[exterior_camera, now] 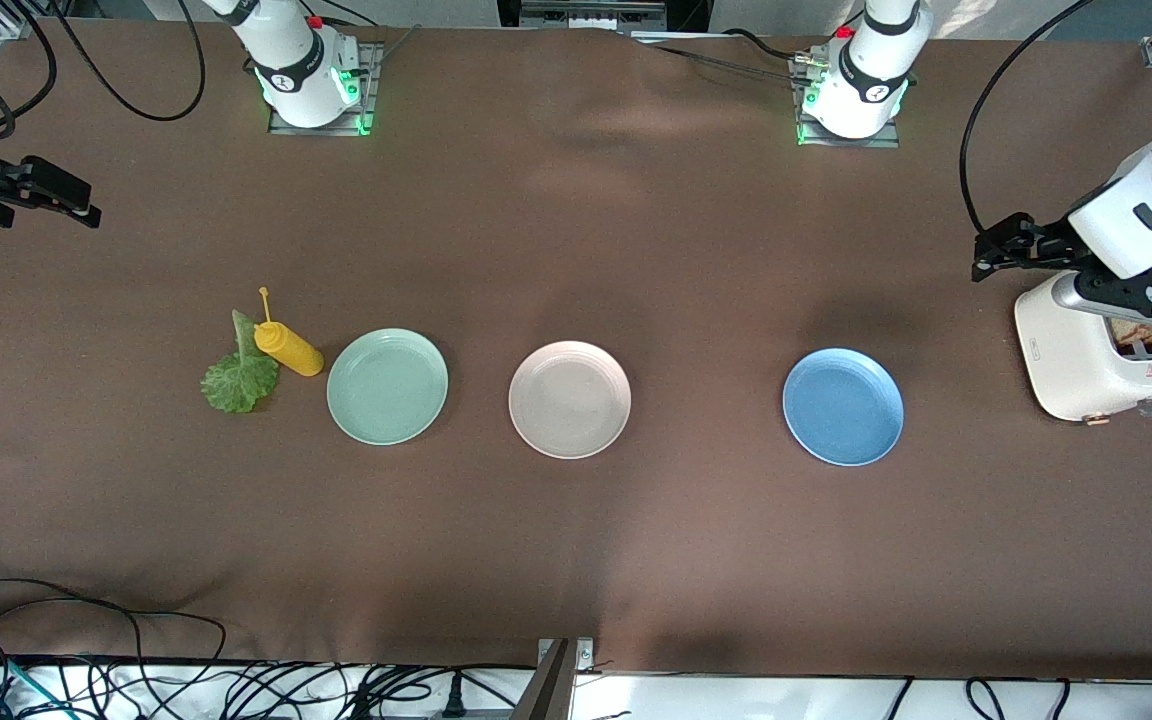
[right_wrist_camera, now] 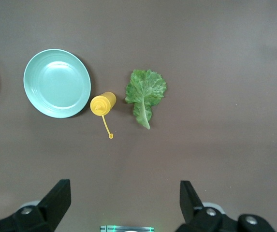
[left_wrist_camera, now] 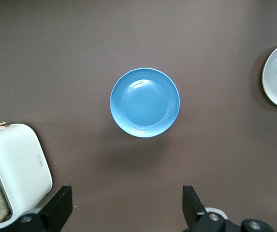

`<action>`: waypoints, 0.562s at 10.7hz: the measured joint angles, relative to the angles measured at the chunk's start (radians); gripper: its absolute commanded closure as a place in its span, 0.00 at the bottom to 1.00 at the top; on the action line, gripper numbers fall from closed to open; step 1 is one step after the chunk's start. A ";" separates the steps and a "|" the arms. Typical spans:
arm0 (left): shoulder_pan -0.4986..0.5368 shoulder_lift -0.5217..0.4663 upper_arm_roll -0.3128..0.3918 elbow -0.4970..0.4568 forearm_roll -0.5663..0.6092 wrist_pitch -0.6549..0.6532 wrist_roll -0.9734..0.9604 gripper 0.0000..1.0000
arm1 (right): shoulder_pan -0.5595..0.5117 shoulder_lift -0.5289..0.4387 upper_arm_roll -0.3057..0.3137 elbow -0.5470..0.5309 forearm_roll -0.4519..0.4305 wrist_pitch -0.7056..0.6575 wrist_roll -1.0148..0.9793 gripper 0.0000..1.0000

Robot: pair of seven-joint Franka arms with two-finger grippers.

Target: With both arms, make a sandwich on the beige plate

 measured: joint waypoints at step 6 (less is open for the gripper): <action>0.022 0.018 0.004 -0.005 0.000 0.000 0.000 0.00 | -0.001 0.000 0.000 0.004 0.000 0.000 0.000 0.00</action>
